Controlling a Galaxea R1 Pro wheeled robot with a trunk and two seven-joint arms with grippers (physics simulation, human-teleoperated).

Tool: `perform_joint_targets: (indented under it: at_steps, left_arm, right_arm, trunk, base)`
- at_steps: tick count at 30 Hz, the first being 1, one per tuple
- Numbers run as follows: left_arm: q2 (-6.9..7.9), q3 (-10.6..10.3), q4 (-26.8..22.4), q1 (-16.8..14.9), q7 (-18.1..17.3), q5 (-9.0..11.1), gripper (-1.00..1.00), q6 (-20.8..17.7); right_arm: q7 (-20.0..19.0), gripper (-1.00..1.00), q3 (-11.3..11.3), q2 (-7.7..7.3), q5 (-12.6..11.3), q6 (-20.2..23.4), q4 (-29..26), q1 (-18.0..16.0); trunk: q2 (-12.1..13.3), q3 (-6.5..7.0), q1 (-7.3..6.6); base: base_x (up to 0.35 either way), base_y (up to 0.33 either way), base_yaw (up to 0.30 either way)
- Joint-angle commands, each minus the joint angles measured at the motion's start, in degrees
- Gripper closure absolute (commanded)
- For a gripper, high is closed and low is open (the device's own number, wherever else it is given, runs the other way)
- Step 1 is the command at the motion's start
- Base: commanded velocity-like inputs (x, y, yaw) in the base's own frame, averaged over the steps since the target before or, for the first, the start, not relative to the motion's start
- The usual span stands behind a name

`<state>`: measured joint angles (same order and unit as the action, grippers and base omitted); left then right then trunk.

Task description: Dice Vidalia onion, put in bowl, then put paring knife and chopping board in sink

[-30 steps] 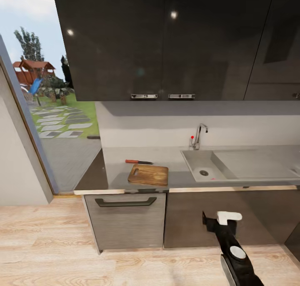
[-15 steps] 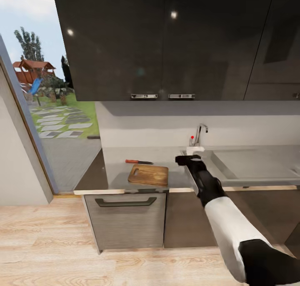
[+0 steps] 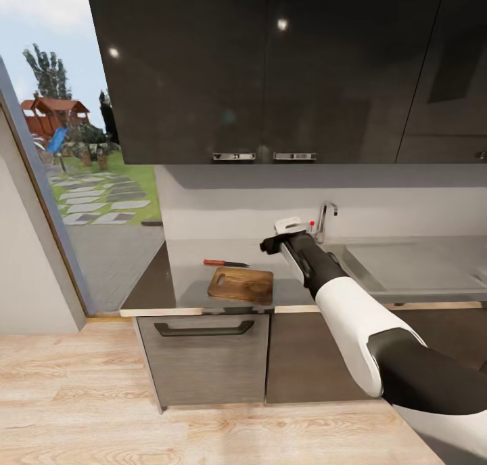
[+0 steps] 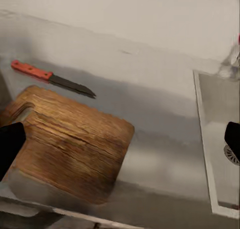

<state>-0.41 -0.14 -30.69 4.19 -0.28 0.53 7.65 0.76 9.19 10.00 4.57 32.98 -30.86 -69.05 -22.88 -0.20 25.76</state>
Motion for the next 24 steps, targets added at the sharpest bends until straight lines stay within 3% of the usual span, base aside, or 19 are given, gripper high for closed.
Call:
perform_joint_targets:
  at_steps: [1, 4, 5, 8, 12, 15, 20, 24]
  left_arm:
    - [-0.01, 0.0, 0.1, 0.0, 0.0, 0.1, -1.00, 0.1]
    - [-0.02, 0.1, 0.7, 0.0, -0.1, 0.1, -1.00, 0.1]
    - [-0.02, 0.1, 0.8, 0.0, -0.1, 0.2, -1.00, 0.1]
    - [-0.03, 0.2, 0.9, 0.0, -0.1, 0.2, -1.00, 0.1]
    - [-0.03, 0.2, 0.9, 0.0, -0.2, 0.2, -1.00, 0.2]
    - [-0.03, 0.2, 0.9, 0.0, -0.2, 0.2, -1.00, 0.2]
    - [0.03, 0.3, 0.9, 0.0, -0.2, 0.2, -1.00, 0.2]
    - [0.02, 0.3, 0.9, 0.0, -0.2, 0.2, -1.00, 0.2]
  right_arm:
    - [-1.9, -1.00, 0.2, 0.00, 0.9, 0.4, -0.1, 0.0]
    - [-15.3, -1.00, 0.6, 0.00, 5.5, 0.6, -0.1, 0.0]
    - [-17.1, -1.00, 0.6, 0.00, 6.3, 0.6, 0.0, 0.0]
    - [-27.5, -1.00, 0.7, 0.00, 12.1, 0.4, 0.0, 0.0]
    - [-33.3, -1.00, 0.8, 0.00, 16.1, 0.3, 0.0, 0.0]
    - [-34.8, -1.00, 1.4, 0.00, 16.7, 0.2, 0.2, 0.0]
    - [-36.5, -1.00, 8.3, 0.00, 17.0, -1.0, 0.8, 0.0]
    - [-40.4, -1.00, 9.9, 0.00, 17.0, -2.0, 0.9, 0.0]
  trunk:
    - [0.0, -0.02, 0.02]
    - [0.0, -0.02, 0.02]
    - [0.0, -0.02, 0.02]
    - [0.0, -0.02, 0.02]
    - [0.0, -0.02, 0.02]
    - [0.0, -0.02, 0.02]
    - [0.0, -0.02, 0.02]
    - [0.0, -0.02, 0.02]
  base:
    - [0.000, 0.000, 0.000]
    - [0.006, 0.000, 0.000]
    - [0.036, -0.005, 0.000]
    - [0.146, -0.044, 0.000]
    - [0.277, -0.068, 0.000]
    - [0.330, -0.034, 0.000]
    - [0.342, -0.008, 0.000]
    - [0.345, 0.028, 0.000]
